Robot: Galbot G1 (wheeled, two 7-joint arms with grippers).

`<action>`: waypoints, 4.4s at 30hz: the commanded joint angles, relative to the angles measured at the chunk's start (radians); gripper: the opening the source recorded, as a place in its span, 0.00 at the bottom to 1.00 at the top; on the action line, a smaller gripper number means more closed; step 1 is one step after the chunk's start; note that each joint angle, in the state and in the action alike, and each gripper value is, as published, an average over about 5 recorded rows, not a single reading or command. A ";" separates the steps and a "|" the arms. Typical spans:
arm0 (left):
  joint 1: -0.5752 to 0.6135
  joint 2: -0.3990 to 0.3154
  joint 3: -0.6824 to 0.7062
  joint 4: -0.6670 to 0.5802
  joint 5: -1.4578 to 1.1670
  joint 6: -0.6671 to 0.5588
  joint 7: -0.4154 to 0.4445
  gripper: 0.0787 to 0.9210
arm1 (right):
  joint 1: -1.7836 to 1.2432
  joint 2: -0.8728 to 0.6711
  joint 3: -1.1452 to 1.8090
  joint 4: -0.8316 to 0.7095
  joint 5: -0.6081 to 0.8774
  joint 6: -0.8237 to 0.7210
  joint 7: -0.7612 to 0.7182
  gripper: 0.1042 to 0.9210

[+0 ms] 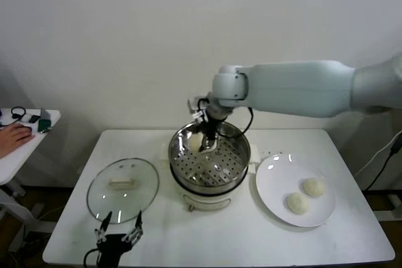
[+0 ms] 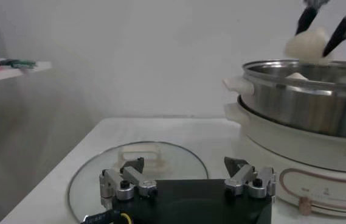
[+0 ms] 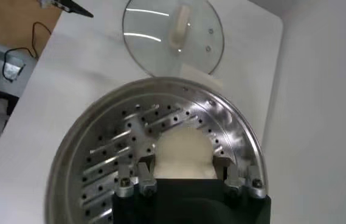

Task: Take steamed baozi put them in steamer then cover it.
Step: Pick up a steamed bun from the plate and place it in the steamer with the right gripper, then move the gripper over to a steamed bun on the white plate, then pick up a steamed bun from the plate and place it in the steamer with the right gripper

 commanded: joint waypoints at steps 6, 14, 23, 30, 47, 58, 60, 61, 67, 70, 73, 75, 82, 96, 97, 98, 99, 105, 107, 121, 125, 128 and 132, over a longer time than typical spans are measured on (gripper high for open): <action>0.003 -0.002 -0.001 0.002 -0.001 -0.002 -0.001 0.88 | -0.164 0.107 0.017 -0.121 -0.056 -0.019 0.042 0.67; 0.005 -0.004 0.003 0.001 0.002 -0.003 -0.001 0.88 | -0.168 0.095 0.033 -0.123 -0.088 -0.015 0.072 0.71; 0.005 -0.006 0.005 -0.005 0.005 -0.003 0.000 0.88 | 0.056 -0.101 -0.008 -0.011 -0.069 0.094 -0.090 0.88; -0.013 -0.007 0.011 -0.008 0.005 0.005 0.004 0.88 | 0.328 -0.439 -0.221 0.144 -0.078 0.204 -0.276 0.88; -0.012 -0.016 0.012 -0.014 0.006 0.006 0.005 0.88 | -0.040 -0.896 -0.229 0.314 -0.456 0.152 -0.160 0.88; -0.009 -0.020 0.010 -0.012 0.006 0.002 0.005 0.88 | -0.367 -0.848 0.060 0.214 -0.542 0.075 -0.046 0.88; -0.008 -0.019 0.010 -0.012 0.006 0.002 0.005 0.88 | -0.385 -0.831 0.077 0.199 -0.545 0.065 -0.039 0.88; -0.008 -0.019 0.010 -0.011 0.006 0.001 0.005 0.88 | -0.391 -0.824 0.081 0.194 -0.547 0.061 -0.037 0.88; -0.005 -0.015 0.007 -0.008 0.004 0.000 0.004 0.88 | -0.414 -0.795 0.087 0.171 -0.551 0.047 -0.036 0.88; -0.006 -0.013 0.006 -0.007 0.003 0.001 0.003 0.88 | -0.419 -0.788 0.088 0.164 -0.548 0.045 -0.038 0.88; -0.008 -0.012 0.006 -0.006 0.003 0.002 0.003 0.88 | -0.422 -0.780 0.091 0.153 -0.545 0.044 -0.038 0.88; -0.009 -0.012 0.007 -0.005 0.003 0.004 0.003 0.88 | -0.423 -0.776 0.092 0.148 -0.544 0.043 -0.038 0.88; -0.008 -0.014 0.010 -0.004 0.005 0.008 0.002 0.88 | -0.414 -0.771 0.082 0.145 -0.538 0.047 -0.050 0.81; -0.002 -0.021 0.009 -0.011 0.019 0.012 0.001 0.88 | -0.050 -0.702 -0.118 0.119 -0.555 0.227 -0.197 0.73; -0.001 -0.023 0.010 -0.012 0.021 0.012 0.000 0.88 | 0.018 -0.682 -0.153 0.114 -0.554 0.266 -0.222 0.73; 0.001 -0.025 0.011 -0.013 0.023 0.012 0.000 0.88 | 0.079 -0.659 -0.181 0.108 -0.551 0.305 -0.245 0.73; 0.002 -0.026 0.012 -0.014 0.025 0.011 -0.001 0.88 | 0.126 -0.640 -0.199 0.104 -0.546 0.339 -0.262 0.73; 0.007 -0.032 0.016 -0.012 0.035 0.005 -0.002 0.88 | 0.338 -0.516 -0.195 0.113 -0.547 0.531 -0.305 0.73; 0.006 -0.034 0.016 -0.014 0.037 0.005 -0.001 0.88 | 0.374 -0.478 -0.170 0.138 -0.547 0.565 -0.311 0.73; 0.007 -0.039 0.016 -0.007 0.041 -0.004 -0.003 0.88 | 0.245 -0.197 -0.012 0.411 -0.708 0.612 -0.232 0.73; 0.011 -0.036 0.008 -0.007 0.043 -0.009 -0.005 0.88 | 0.147 -0.147 0.001 0.407 -0.803 0.618 -0.195 0.73; 0.014 -0.035 0.005 -0.007 0.042 -0.011 -0.006 0.88 | 0.087 -0.123 0.002 0.396 -0.863 0.620 -0.180 0.73; 0.017 -0.034 0.004 -0.006 0.042 -0.012 -0.007 0.88 | 0.029 -0.104 -0.005 0.370 -0.932 0.620 -0.159 0.73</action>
